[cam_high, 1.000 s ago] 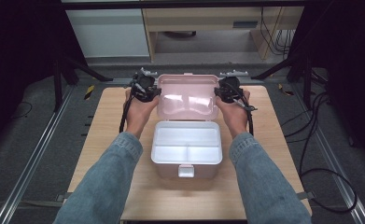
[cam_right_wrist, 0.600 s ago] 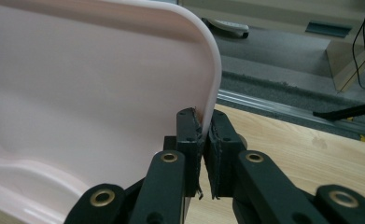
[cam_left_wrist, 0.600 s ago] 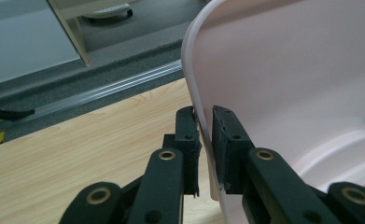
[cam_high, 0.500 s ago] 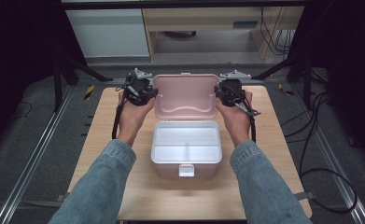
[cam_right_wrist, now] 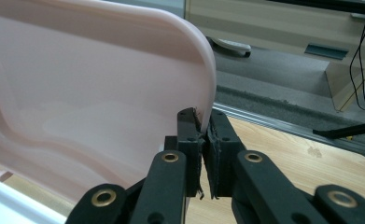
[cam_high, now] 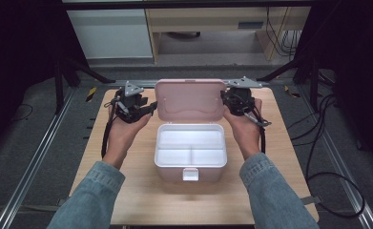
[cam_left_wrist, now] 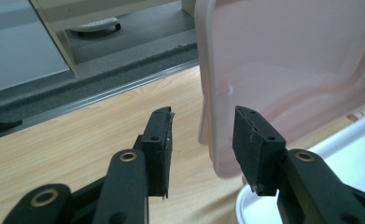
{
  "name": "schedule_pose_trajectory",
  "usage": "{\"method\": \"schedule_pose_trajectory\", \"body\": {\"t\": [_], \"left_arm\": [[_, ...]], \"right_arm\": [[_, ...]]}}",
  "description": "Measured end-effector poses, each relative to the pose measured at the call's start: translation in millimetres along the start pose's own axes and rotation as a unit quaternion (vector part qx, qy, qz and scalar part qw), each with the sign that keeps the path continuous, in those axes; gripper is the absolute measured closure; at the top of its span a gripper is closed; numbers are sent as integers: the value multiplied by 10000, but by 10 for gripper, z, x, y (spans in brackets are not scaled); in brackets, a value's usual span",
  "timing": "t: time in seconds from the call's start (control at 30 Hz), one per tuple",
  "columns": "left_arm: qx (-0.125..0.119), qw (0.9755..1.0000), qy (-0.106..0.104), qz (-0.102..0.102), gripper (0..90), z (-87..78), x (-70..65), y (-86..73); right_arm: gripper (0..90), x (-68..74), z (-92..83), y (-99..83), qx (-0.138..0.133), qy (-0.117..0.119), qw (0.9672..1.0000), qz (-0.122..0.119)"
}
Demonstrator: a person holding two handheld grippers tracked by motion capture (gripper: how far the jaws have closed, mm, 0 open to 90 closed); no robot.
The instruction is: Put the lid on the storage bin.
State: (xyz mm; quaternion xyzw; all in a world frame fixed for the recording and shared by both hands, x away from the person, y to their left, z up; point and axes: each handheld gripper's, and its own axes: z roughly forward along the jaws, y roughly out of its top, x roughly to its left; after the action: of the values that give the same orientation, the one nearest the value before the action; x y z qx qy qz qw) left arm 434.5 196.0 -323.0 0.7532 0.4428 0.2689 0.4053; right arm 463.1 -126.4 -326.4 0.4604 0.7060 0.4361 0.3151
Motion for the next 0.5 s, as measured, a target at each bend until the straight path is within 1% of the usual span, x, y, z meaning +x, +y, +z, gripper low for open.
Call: {"method": "schedule_pose_trajectory", "body": {"t": [0.13,0.2,0.33,0.43,0.5], "left_arm": [[-16,10000,-41,6,551,-81,18,-139],[-32,10000,-66,-62,544,-106,47,-214],[-8,9999,-31,-161,537,-151,111,-361],[35,9999,6,-137,533,-178,135,-438],[53,9999,12,-119,531,-199,147,-489]], "right_arm": [[854,18,-96,-29,-60,37,10000,-59],[854,26,-145,-47,-90,60,9999,-71],[852,59,-248,-86,-141,69,9998,-156],[851,100,-331,-129,-201,35,9994,-280],[850,120,-379,-158,-226,37,9993,-308]]}}
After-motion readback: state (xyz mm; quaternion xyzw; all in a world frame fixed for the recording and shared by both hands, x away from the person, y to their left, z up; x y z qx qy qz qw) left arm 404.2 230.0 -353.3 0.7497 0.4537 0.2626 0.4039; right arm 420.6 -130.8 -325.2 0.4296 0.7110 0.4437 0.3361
